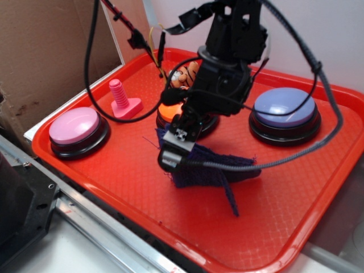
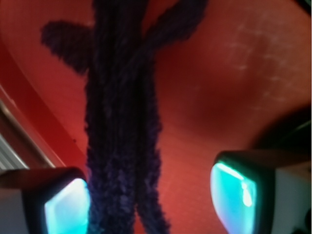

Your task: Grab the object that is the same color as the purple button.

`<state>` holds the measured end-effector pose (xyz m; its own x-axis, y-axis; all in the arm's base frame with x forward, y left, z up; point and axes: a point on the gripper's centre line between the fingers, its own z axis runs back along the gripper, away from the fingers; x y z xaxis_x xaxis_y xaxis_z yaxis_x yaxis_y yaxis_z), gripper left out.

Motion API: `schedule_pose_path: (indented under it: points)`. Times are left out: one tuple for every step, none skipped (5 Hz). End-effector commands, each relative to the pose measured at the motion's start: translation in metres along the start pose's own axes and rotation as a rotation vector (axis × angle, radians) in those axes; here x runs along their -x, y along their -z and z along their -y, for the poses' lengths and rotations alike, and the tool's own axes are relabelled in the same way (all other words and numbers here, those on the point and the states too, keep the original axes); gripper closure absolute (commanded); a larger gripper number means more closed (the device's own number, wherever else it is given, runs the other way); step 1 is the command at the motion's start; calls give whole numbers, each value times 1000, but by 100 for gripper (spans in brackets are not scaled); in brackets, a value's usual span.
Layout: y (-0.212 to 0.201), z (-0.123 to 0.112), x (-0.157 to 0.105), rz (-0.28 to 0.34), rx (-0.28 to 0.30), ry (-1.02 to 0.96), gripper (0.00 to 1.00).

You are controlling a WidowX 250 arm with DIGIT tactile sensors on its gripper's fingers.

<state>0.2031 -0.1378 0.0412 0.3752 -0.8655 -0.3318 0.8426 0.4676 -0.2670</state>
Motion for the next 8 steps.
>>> schedule_pose_path:
  points:
    - [17,18,15,44,35,70,22]
    - [19,15,22,48,30,20,100]
    - [7,15,32,85,4,-28,100]
    - [-26,20,51,199,-36,-127,100]
    - [-64,29,81,368,-92,-362,100]
    - [-96,44,122,505,-99,-596,100]
    - [-133,65,147,589,-90,-839,100]
    - [-174,86,159,613,-158,-1013,100]
